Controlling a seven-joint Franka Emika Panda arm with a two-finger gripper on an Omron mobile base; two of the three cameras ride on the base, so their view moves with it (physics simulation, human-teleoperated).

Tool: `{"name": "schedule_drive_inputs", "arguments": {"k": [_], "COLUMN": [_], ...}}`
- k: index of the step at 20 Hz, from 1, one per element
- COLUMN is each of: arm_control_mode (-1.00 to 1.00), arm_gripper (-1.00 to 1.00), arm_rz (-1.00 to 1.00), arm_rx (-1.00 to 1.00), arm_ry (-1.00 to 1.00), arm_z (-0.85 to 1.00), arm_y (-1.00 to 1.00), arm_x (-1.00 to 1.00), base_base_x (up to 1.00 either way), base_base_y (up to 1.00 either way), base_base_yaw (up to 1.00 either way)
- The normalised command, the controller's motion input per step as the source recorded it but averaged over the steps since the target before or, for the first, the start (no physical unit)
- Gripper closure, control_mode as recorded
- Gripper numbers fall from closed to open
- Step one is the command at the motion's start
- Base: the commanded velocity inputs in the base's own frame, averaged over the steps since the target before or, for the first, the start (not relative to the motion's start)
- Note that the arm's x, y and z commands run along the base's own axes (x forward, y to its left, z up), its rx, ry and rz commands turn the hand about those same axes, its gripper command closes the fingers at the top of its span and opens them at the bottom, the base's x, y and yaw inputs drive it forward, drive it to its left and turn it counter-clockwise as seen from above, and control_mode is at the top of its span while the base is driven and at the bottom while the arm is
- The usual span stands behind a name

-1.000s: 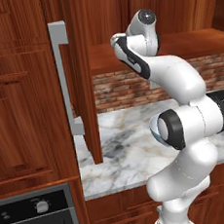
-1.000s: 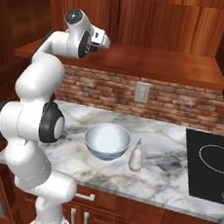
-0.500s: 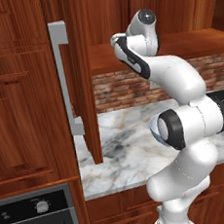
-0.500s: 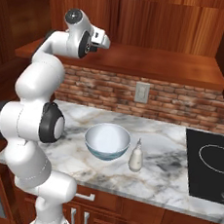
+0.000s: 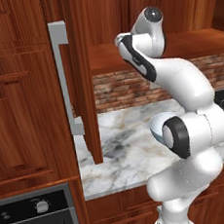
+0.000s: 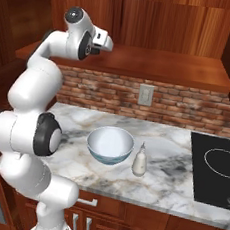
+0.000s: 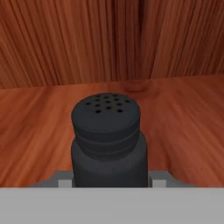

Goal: Retrieve the bottle and the shaker from the cabinet and place them next to the mixing bowl on the counter. Then add garlic from the fridge to the mixing bowl.

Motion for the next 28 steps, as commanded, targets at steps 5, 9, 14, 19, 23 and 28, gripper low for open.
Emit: {"name": "schedule_drive_inputs", "arguments": {"k": [5,9,14,19,23,28], "arm_control_mode": [-1.00,-1.00,-1.00,-1.00,-1.00,-1.00], "arm_gripper": [1.00,1.00,1.00,1.00,1.00,1.00], "arm_rz": [0.00,0.00,0.00,0.00,0.00,0.00], "arm_rx": [0.00,0.02,0.02,0.01,0.00,0.00], "arm_ry": [-0.04,-0.07,-0.09,-0.07,-0.01,0.00], "arm_z": [0.00,0.00,0.00,0.00,-0.03,-0.03], "arm_y": [-0.37,-0.33,-0.20,-0.04,0.03,0.19], "arm_x": [-0.99,-1.00,-1.00,-1.00,-1.00,-0.94], "base_base_x": [0.00,0.00,0.00,0.00,0.00,0.00], "base_base_y": [0.00,0.00,0.00,0.00,0.00,0.00], "base_base_yaw": [0.00,0.00,0.00,0.00,0.00,0.00]}}
